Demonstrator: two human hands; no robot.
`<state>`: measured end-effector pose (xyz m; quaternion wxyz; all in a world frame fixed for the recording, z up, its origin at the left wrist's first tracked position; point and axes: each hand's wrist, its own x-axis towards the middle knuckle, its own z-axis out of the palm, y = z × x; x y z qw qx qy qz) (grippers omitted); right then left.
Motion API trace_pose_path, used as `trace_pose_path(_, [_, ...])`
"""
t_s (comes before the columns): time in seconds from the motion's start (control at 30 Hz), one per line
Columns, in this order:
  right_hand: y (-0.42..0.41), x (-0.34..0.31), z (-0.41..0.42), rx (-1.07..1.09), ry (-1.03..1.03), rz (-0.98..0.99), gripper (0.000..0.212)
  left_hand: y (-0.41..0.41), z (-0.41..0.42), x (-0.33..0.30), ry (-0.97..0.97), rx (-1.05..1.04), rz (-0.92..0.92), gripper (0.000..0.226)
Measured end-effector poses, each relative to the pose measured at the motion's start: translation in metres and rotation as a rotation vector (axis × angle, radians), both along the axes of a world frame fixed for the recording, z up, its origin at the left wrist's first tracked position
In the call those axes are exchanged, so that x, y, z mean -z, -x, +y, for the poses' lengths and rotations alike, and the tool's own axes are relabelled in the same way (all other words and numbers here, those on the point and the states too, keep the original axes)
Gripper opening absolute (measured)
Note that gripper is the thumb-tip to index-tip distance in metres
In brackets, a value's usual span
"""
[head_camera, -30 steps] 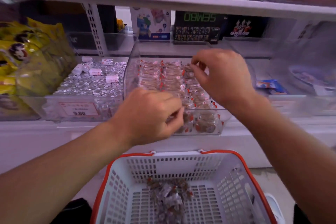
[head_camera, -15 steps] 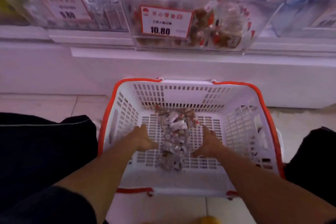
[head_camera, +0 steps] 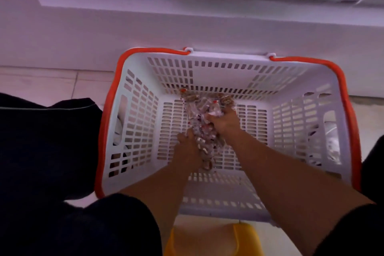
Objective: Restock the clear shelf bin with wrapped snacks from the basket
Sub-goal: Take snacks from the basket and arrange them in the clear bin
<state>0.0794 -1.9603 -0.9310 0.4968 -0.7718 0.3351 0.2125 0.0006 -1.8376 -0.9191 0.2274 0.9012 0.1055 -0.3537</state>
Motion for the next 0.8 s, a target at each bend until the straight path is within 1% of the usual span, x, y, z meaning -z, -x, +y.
trace_pose_path(0.03, [-0.002,-0.002,-0.006,0.013,-0.049,0.035,0.045,-0.004,0.003,0.003,0.050,-0.023,0.013,0.057])
trace_pose_path(0.07, [-0.005,-0.005,-0.013,0.021,-0.125,0.098,0.054,-0.012,0.005,0.000,0.110,-0.065,-0.018,0.034])
trace_pose_path(0.1, [-0.007,-0.010,-0.021,0.020,-0.200,0.167,0.060,-0.015,0.008,0.007,0.153,-0.138,-0.015,0.021])
trace_pose_path(0.13, [-0.008,-0.013,-0.029,0.006,-0.262,0.216,0.058,-0.021,0.011,0.004,0.213,-0.224,-0.045,0.020])
trace_pose_path(0.17, [-0.009,-0.016,-0.037,-0.018,-0.290,0.244,0.050,-0.022,0.013,0.007,0.290,-0.289,-0.004,0.023])
trace_pose_path(0.2, [-0.008,-0.019,-0.043,-0.034,-0.297,0.260,0.041,-0.021,0.017,0.005,0.347,-0.366,-0.007,0.019])
trace_pose_path(0.23, [-0.007,-0.021,-0.048,-0.042,-0.296,0.270,0.031,-0.022,0.016,0.005,0.350,-0.421,-0.002,0.012])
trace_pose_path(0.27, [-0.004,-0.023,-0.051,-0.040,-0.300,0.274,0.023,-0.022,0.017,0.002,0.320,-0.425,-0.025,0.010])
trace_pose_path(0.3, [0.001,-0.023,-0.055,-0.037,-0.307,0.273,0.016,-0.024,0.017,0.000,0.295,-0.364,-0.034,0.013])
trace_pose_path(0.37, [0.010,-0.025,-0.058,-0.049,-0.323,0.281,0.010,-0.026,0.013,0.001,0.286,-0.371,-0.064,0.022])
trace_pose_path(0.43, [0.020,-0.025,-0.060,-0.053,-0.321,0.295,0.014,-0.029,0.012,0.002,0.315,-0.398,-0.013,0.025])
trace_pose_path(0.47, [0.024,-0.024,-0.061,-0.045,-0.305,0.283,0.016,-0.031,0.010,-0.001,0.323,-0.435,0.009,0.031])
trace_pose_path(0.53, [0.030,-0.022,-0.063,-0.032,-0.230,0.220,0.019,-0.033,0.011,-0.004,0.301,-0.441,0.012,0.054])
trace_pose_path(0.57, [0.031,-0.021,-0.066,-0.026,-0.191,0.178,0.026,-0.033,0.012,-0.006,0.277,-0.442,-0.006,0.060])
trace_pose_path(0.6, [0.032,-0.022,-0.067,-0.016,-0.165,0.147,0.035,-0.032,0.013,-0.009,0.250,-0.458,-0.039,0.062])
trace_pose_path(0.63, [0.031,-0.025,-0.068,-0.017,-0.146,0.120,0.036,-0.032,0.015,-0.011,0.236,-0.479,-0.061,0.062])
trace_pose_path(0.7, [0.024,-0.034,-0.072,-0.077,-0.135,0.061,0.022,-0.033,0.019,-0.017,0.288,-0.557,-0.041,0.055])
trace_pose_path(0.73, [0.019,-0.040,-0.073,-0.124,-0.166,0.044,0.020,-0.035,0.021,-0.021,0.344,-0.607,-0.007,0.046])
trace_pose_path(0.8, [0.011,-0.059,-0.074,-0.245,-0.298,0.078,0.016,-0.039,0.022,-0.030,0.460,-0.664,0.099,0.033])
